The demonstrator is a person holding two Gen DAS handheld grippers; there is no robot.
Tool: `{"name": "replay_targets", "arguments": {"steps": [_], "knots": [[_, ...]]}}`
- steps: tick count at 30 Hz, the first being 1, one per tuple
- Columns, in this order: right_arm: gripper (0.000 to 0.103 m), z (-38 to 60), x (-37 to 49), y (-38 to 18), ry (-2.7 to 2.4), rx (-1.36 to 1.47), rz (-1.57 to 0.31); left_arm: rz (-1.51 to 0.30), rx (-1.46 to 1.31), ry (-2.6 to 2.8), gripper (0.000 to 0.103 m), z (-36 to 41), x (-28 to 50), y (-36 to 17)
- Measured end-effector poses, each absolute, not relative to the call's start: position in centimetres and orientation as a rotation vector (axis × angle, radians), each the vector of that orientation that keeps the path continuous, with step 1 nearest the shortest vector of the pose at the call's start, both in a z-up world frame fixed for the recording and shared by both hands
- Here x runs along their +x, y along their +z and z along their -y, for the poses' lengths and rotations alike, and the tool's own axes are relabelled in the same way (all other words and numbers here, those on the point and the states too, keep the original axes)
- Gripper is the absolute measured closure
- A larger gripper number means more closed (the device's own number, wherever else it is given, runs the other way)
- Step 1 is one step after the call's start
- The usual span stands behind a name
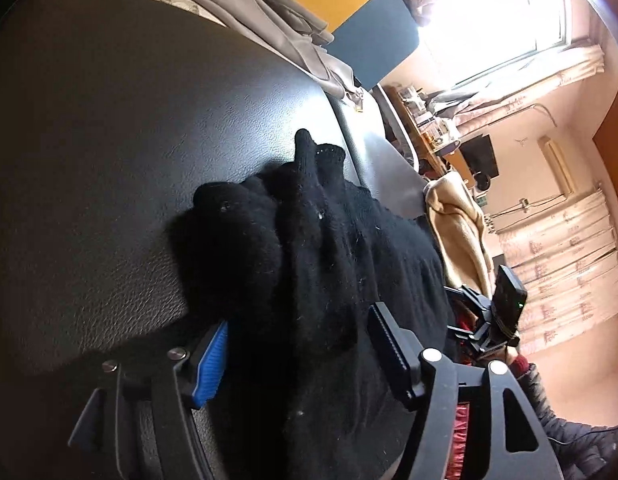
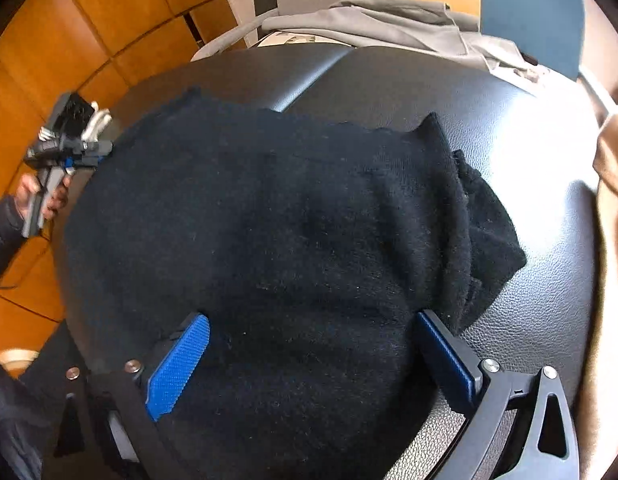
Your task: Fold clothes
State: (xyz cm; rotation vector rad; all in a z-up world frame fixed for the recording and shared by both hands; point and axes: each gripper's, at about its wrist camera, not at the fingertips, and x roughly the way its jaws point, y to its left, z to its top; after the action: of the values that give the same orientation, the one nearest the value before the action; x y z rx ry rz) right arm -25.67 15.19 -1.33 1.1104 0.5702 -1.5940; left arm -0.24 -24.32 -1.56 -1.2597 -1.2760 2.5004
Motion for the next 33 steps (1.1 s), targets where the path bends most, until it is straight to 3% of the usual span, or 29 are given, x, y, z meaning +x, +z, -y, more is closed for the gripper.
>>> {"name": "replay_targets", "arguments": {"steps": [1,2,3,4,6,15,23,33], "knots": [[0.000,-15.3,-25.5,-1.4,-1.599,1.097,-0.571,1.257,-1.270,2.513,0.039,24.2,-0.4,-1.5],[0.000,-15.4,-25.3,-1.5,-1.605,1.087,-0.567,1.235,-1.291,2.531,0.047,24.0,-0.5,-1.3],[0.000,-15.6,-25.3,-1.5,-1.610,1.083,-0.557,1.239,-1.305,2.531,0.070,23.9,-0.5,-1.5],[0.000,-15.8,-25.3,-1.5,-1.615,1.078,-0.546,1.243,-1.320,2.530,0.078,23.7,-0.5,-1.6],[0.000,-16.1,-25.3,-1.6,-1.626,1.069,-0.525,1.264,-1.309,2.555,0.085,23.6,-0.3,-1.5],[0.000,-15.9,-24.5,-1.8,-1.617,1.061,-0.482,1.390,-1.163,2.670,0.088,24.7,2.2,1.2],[0.000,-14.2,-23.4,-1.7,-1.547,1.057,-0.437,1.467,-1.088,2.718,0.088,26.9,4.0,7.5],[0.000,-13.0,-22.3,-2.0,-1.491,1.043,-0.348,1.535,-0.895,2.619,0.088,18.0,0.0,15.4]]}}
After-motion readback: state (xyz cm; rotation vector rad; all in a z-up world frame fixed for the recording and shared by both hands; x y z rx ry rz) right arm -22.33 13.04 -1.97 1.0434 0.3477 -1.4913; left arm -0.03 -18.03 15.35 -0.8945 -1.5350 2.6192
